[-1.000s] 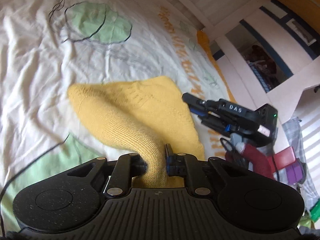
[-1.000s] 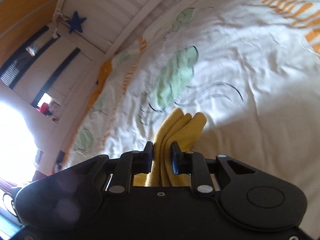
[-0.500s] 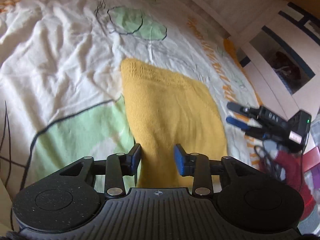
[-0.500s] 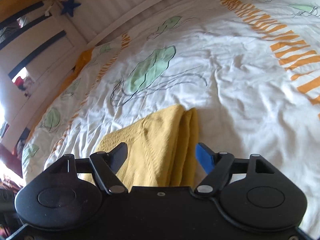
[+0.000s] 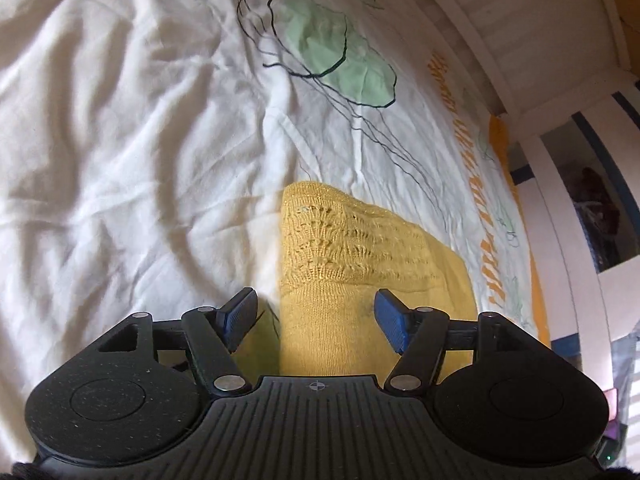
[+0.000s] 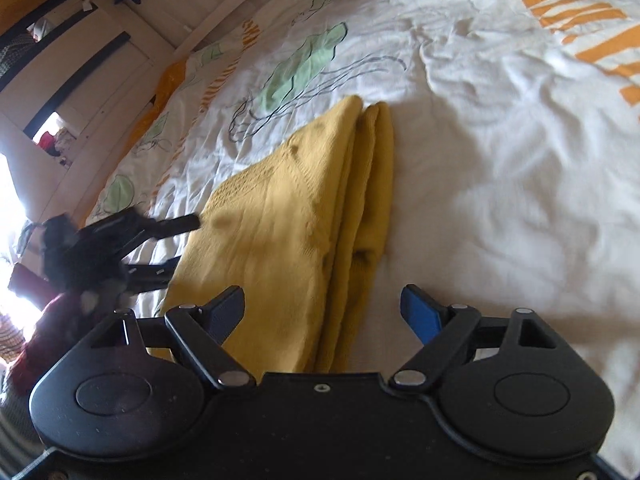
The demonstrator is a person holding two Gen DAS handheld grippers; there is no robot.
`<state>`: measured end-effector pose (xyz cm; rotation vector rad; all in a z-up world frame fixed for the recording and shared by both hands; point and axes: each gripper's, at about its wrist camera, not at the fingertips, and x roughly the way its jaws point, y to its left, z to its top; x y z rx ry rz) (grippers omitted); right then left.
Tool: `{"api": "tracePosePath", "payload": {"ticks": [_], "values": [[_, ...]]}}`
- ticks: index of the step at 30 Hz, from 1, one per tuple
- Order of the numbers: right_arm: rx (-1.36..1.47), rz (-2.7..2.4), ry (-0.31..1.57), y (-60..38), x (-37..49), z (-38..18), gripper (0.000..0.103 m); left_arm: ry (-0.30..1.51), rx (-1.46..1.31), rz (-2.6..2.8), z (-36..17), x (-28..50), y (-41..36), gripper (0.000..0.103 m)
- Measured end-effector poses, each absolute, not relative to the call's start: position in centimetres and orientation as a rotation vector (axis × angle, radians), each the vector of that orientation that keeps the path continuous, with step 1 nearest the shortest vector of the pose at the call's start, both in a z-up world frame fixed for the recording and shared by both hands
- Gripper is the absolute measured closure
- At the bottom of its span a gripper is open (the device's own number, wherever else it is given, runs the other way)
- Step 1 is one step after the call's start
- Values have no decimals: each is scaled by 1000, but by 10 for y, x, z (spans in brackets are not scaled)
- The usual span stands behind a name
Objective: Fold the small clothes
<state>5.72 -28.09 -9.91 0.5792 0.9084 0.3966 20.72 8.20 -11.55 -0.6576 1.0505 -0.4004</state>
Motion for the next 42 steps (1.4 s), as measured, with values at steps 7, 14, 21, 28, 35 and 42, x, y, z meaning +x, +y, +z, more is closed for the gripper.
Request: {"api": "tracePosePath", "payload": {"ticks": [7, 14, 21, 28, 35, 42], "values": [[609, 451, 920, -268, 55, -104, 14, 1050, -714, -481, -123, 239, 61, 74], [491, 433, 943, -256, 46, -91, 82, 918, -315, -518, -78, 232, 22, 77], [461, 365, 939, -250, 43, -99, 72, 969, -320, -384, -98, 236, 31, 57], [396, 290, 920, -256, 25, -90, 34, 892, -244, -246, -73, 211, 58, 34], [306, 221, 857, -248, 13, -68, 2, 806, -102, -161, -37, 154, 63, 21], [237, 202, 785, -230, 1, -47, 0, 755, -86, -127, -14, 93, 55, 1]]}}
